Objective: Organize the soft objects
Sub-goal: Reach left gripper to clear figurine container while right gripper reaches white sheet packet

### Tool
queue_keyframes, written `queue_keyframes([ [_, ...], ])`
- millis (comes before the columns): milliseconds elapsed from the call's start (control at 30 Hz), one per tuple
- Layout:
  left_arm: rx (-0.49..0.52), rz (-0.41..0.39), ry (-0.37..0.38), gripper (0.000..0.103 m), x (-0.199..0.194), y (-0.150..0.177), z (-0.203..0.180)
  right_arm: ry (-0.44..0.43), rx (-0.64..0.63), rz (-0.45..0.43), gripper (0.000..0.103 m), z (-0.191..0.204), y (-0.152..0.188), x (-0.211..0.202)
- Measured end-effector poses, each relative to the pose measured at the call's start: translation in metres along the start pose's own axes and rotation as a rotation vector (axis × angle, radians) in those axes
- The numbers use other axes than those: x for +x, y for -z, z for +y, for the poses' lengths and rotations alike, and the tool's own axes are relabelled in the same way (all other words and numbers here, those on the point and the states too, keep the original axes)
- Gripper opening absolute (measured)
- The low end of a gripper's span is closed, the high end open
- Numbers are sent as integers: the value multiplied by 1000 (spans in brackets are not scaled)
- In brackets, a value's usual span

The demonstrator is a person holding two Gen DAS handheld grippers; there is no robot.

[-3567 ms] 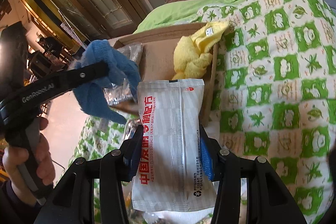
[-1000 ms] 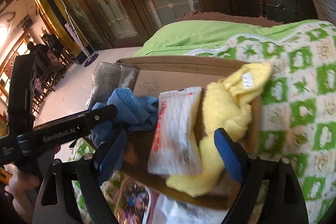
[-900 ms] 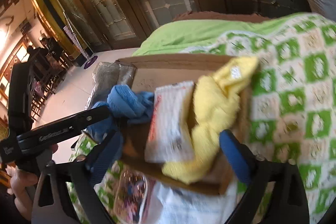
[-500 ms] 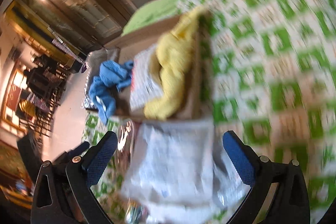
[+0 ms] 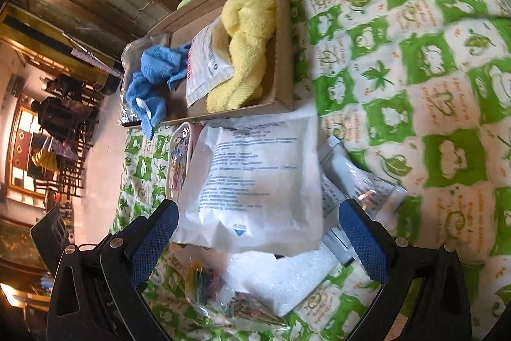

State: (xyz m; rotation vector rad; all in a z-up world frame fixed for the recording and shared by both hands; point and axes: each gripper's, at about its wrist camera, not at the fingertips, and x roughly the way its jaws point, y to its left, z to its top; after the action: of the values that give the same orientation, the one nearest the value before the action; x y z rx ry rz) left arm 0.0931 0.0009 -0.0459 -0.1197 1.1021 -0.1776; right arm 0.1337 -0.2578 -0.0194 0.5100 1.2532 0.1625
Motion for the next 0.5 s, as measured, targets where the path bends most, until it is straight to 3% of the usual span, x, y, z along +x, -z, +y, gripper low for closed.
queue_keyframes([
  [333,32,18,-25,72,7,1,-5,95,-111,16,103,31,-19,46],
  [400,31,23,-26,72,9,1,-5,148,-154,13,97,37,-17,55],
  [500,25,24,-23,72,10,0,-5,147,-171,14,93,37,-13,59],
])
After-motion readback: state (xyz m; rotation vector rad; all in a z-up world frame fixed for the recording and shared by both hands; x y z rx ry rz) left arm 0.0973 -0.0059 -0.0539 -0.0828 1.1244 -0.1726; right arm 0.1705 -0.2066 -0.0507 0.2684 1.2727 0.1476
